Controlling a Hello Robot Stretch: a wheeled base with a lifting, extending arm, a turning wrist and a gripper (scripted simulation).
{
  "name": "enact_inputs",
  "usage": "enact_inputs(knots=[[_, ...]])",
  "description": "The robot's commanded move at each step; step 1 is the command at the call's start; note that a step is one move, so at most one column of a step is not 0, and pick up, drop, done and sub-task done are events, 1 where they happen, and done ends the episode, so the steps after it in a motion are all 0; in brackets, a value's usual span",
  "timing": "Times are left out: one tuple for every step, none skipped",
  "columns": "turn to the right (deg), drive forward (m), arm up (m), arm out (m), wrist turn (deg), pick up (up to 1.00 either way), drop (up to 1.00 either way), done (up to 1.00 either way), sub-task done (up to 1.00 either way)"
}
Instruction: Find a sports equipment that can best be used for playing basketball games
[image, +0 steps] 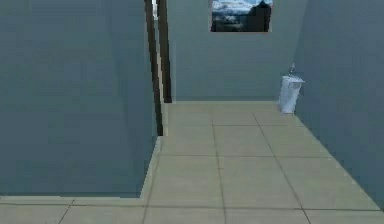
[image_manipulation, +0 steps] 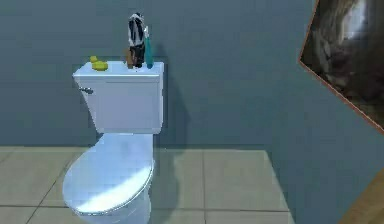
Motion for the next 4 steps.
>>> enact_inputs(knots=[[0.0,1.00,0.00,0.00,0.0,0.00,0.00,0.00,0.00],[0.0,1.00,0.00,0.00,0.0,0.00,0.00,0.00,0.00],[0.0,0.25,0.00,0.00,0.0,0.00,0.00,0.00,0.00],[-39.0,0.00,0.00,0.00,0.0,0.00,0.00,0.00,0.00]])
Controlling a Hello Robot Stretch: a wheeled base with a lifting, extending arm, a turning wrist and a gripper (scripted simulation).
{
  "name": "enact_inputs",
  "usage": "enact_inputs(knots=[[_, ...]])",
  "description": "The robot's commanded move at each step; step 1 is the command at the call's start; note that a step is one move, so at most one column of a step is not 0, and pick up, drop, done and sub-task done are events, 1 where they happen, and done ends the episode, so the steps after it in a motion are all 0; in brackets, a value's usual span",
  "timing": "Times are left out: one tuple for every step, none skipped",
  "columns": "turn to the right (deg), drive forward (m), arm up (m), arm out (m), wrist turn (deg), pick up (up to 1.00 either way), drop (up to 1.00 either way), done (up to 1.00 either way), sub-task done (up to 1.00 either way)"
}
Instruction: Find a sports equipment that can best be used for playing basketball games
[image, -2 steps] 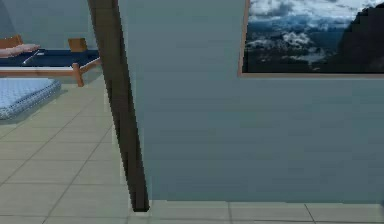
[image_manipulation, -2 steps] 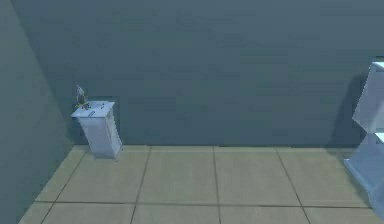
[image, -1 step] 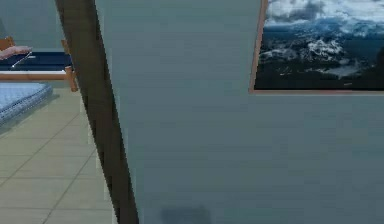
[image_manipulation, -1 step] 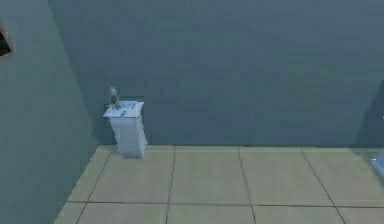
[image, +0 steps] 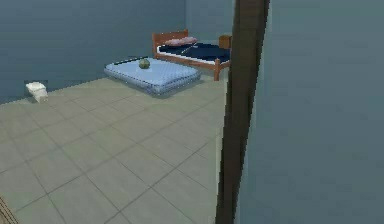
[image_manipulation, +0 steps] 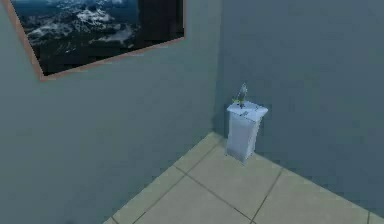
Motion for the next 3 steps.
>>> enact_inputs(knots=[[0.0,0.35,0.00,0.00,0.0,0.00,0.00,0.00,0.00],[-12.0,0.00,0.00,0.00,0.0,0.00,0.00,0.00,0.00],[0.0,0.40,0.00,0.00,0.0,0.00,0.00,0.00,0.00]])
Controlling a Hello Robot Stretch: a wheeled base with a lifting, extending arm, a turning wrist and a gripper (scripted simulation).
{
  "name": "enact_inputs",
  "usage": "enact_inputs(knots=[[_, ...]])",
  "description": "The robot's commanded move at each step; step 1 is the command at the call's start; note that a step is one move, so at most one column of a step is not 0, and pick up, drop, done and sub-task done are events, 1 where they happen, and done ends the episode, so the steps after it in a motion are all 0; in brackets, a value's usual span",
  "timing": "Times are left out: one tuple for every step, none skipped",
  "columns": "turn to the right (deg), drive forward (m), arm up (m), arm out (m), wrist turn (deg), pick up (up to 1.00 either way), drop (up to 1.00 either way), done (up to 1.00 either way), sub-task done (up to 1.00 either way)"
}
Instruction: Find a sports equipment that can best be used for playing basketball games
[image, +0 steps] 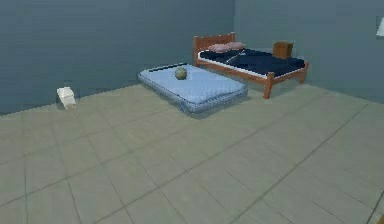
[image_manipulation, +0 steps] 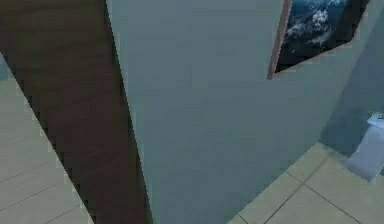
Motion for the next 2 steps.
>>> enact_inputs(knots=[[-24.0,0.00,0.00,0.00,0.0,0.00,0.00,0.00,0.00],[0.0,0.05,0.00,0.00,0.0,0.00,0.00,0.00,0.00]])
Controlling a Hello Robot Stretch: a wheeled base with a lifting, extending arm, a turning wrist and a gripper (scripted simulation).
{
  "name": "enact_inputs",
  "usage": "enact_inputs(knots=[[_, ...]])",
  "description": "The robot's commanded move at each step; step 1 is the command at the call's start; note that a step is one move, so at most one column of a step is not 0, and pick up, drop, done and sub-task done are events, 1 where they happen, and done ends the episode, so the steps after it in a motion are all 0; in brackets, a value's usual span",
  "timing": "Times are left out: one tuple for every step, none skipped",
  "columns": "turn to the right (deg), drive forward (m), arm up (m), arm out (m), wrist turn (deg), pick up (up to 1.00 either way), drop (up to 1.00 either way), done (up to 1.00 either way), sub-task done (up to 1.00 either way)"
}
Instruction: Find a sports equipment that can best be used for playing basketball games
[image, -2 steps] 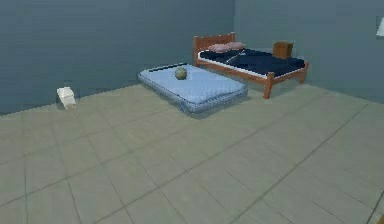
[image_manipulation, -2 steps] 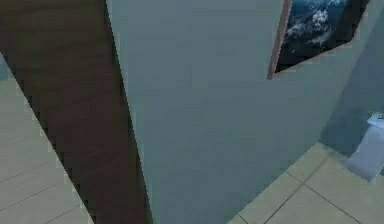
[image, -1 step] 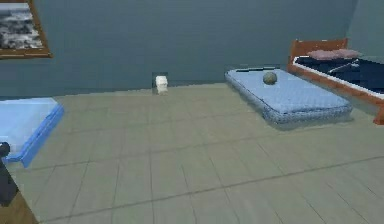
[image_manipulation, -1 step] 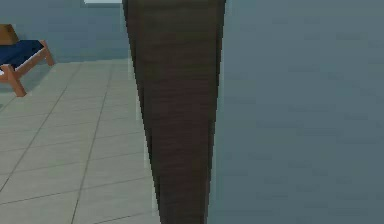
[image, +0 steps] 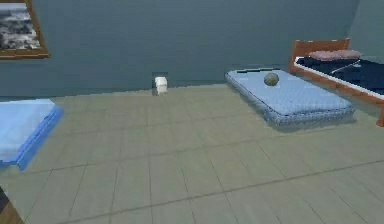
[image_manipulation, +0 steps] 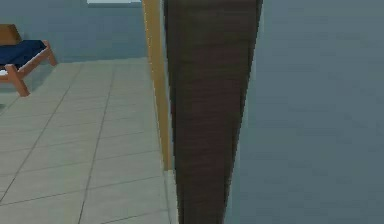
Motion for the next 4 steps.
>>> enact_inputs(knots=[[45.0,0.00,0.00,0.00,0.0,0.00,0.00,0.00,0.00],[6.0,0.00,0.00,0.00,0.0,0.00,0.00,0.00,0.00],[0.0,1.00,0.00,0.00,0.0,0.00,0.00,0.00,0.00],[18.0,0.00,0.00,0.00,0.0,0.00,0.00,0.00,0.00]])
